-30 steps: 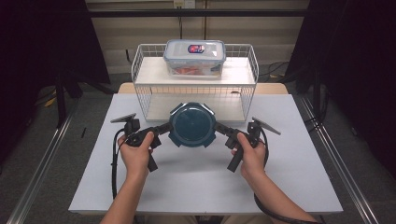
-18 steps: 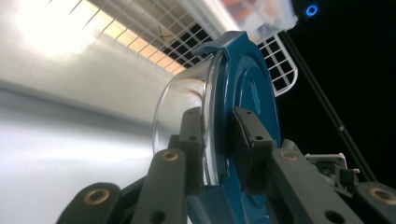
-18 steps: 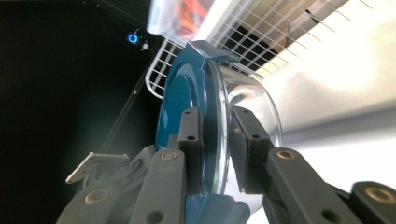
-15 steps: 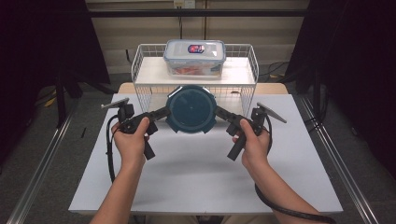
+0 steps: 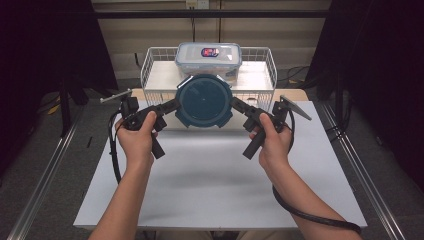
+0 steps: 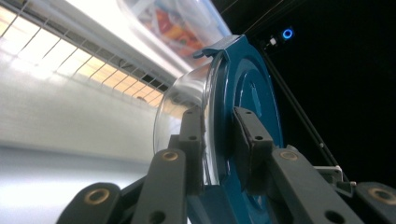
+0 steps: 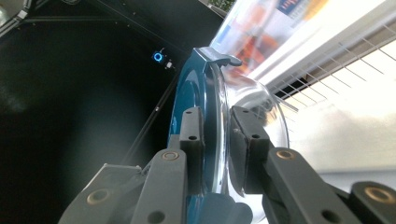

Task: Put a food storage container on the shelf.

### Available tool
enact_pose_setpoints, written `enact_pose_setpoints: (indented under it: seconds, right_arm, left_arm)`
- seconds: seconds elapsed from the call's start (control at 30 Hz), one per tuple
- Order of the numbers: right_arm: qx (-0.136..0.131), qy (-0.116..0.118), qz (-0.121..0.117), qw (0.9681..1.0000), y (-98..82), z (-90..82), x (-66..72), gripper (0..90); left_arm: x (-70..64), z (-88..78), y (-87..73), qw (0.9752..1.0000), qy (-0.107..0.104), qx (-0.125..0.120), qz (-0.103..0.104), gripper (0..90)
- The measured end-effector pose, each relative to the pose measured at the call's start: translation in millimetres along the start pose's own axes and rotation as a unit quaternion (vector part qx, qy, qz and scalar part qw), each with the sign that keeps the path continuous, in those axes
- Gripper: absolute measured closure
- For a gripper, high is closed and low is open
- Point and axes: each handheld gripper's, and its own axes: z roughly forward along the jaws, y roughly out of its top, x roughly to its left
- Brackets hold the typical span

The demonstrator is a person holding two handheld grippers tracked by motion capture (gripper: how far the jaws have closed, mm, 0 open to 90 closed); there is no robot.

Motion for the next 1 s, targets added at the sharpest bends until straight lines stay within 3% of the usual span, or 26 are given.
enact_pose_setpoints:
  seconds: [0.27,0.53,0.6,1.0]
  right_arm:
    - [-0.017,0.015,-0.003,0.9997,9.9,4.1,8.8,76.5]
    - [-0.027,0.029,-0.006,0.9992,21.8,11.1,18.1,76.7]
    - [-0.030,0.033,-0.008,0.9990,25.1,12.9,21.3,76.7]
    - [-0.047,0.039,-0.009,0.9981,45.4,25.2,31.1,76.7]
  left_arm:
    - [-9.1,3.1,8.6,0.9998,-0.014,-0.010,-0.005,74.9]
    - [-18.7,4.4,21.7,0.9996,-0.021,-0.015,0.006,74.9]
    - [-21.5,6.1,25.1,0.9995,-0.023,-0.022,-0.002,75.0]
    - [-35.5,15.4,45.7,0.9991,-0.025,-0.028,0.019,74.9]
